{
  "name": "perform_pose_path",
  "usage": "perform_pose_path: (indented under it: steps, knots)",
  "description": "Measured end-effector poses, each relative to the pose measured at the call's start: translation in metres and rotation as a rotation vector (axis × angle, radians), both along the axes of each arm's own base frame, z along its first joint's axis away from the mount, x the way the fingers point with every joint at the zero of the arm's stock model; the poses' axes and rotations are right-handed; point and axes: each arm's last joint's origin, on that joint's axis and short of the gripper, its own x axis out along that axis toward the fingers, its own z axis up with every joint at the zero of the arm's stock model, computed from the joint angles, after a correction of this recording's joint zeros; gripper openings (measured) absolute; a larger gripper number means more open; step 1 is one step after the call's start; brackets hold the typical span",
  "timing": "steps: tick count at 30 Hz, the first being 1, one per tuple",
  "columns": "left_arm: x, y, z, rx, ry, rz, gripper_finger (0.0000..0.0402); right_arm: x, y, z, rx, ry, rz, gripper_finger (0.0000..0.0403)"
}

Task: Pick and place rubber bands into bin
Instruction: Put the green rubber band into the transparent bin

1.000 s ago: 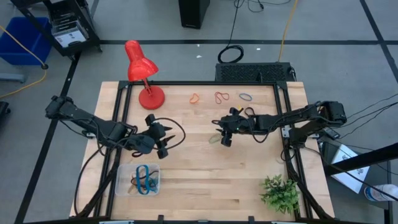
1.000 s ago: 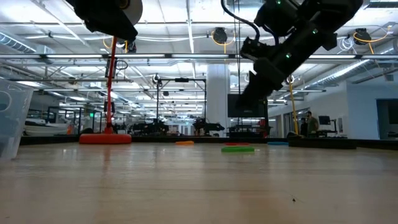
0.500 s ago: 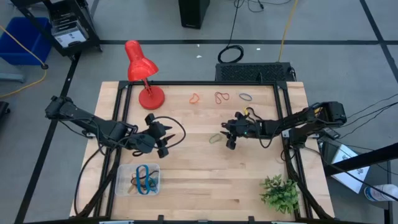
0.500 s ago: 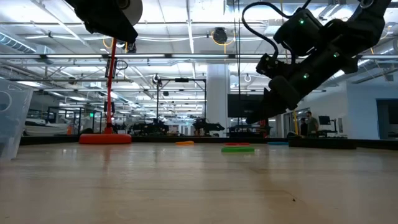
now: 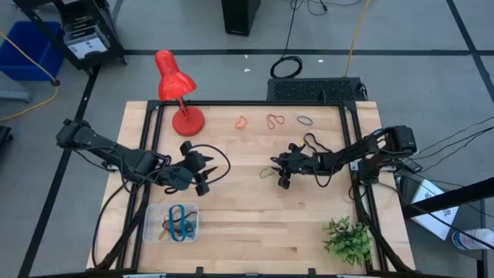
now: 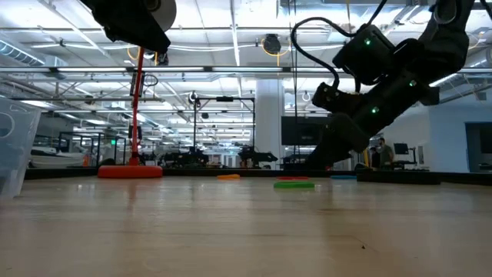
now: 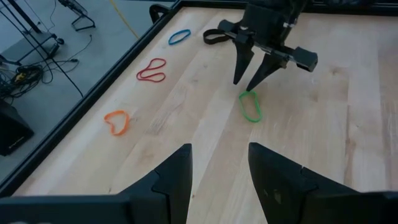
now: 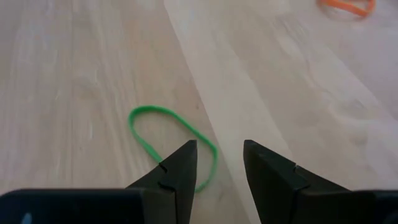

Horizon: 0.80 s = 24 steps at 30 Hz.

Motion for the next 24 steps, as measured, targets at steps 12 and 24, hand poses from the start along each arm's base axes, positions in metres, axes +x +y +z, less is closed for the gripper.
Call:
perform_pose_path:
  steps: [12,24]
  knots:
    - [0.0,0.0,0.0,0.0,0.0,0.0,0.0163,0.004,0.001,-0.026,0.066,0.046,-0.058,0.0123]
    - [0.0,0.0,0.0,0.003,0.002,-0.002,0.0164,0.005,0.001,-0.026,0.059,0.032,-0.048,0.0021]
